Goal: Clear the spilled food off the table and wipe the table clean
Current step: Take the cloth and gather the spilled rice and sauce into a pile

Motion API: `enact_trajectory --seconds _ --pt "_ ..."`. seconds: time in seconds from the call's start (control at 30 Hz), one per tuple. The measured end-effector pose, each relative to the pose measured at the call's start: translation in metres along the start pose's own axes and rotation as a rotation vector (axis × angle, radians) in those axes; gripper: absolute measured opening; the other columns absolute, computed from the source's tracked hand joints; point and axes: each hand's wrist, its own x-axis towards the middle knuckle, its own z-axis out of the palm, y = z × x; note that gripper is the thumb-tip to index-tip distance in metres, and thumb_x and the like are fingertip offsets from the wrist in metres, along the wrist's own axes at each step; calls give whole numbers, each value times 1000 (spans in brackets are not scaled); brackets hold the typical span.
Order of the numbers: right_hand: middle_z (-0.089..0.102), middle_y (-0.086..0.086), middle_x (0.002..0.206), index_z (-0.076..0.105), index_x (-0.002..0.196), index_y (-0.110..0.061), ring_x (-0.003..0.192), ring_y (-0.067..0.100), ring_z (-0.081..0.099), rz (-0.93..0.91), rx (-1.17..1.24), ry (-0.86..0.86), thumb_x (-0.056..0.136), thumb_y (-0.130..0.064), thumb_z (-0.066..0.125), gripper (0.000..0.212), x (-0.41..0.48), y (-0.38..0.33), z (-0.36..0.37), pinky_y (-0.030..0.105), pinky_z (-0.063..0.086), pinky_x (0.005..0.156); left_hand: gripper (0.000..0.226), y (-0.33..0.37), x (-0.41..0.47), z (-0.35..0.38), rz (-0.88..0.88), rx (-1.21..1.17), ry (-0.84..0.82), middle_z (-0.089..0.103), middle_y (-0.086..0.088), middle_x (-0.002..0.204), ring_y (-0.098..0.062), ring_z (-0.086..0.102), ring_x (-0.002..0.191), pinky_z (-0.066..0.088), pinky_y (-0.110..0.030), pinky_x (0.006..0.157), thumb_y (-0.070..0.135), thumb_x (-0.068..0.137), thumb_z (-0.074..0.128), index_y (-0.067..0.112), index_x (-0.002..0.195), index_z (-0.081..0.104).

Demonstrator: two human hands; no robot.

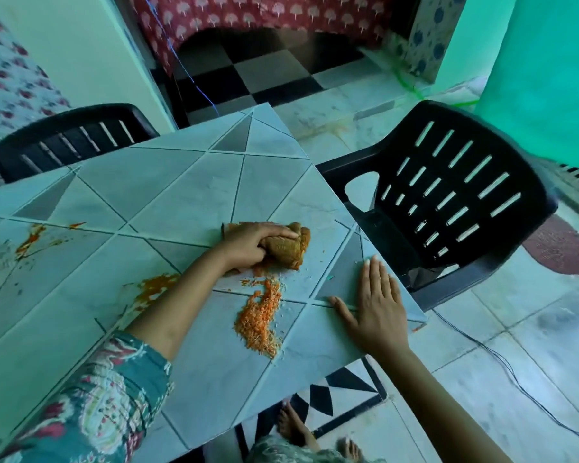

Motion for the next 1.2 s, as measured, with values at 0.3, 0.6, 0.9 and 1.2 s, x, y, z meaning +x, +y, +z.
enact_trajectory --seconds 0.3,0.6,0.9,1.2 --pt "-8 15 155 -6 147 -4 143 21 -11 -88 16 -16 75 -72 -9 100 -10 9 4 33 -11 115 88 27 -69 27 -11 -12 31 51 7 138 -9 45 126 36 -28 108 -18 61 39 41 124 57" --pt "-7 15 156 -6 147 -3 144 22 -9 -133 14 -7 75 -72 -10 99 -17 10 3 32 -13 113 59 -25 -70 -33 -522 -14 491 63 -11 122 -28 58 112 45 -33 93 -4 78 60 23 130 55" --pt "-1 17 156 1 148 -1 145 26 -1 -136 -2 10 76 -71 -9 101 -15 12 9 32 -11 114 63 32 -85 42 -472 92 366 59 -2 128 -22 58 105 45 -26 77 5 84 60 37 136 44" --pt "-4 18 156 -1 148 0 145 27 -3 -175 -21 -27 72 -72 -15 106 -15 16 5 34 -9 114 57 27 -157 42 -571 22 563 63 1 119 -23 60 104 52 -37 85 9 85 60 41 131 47"
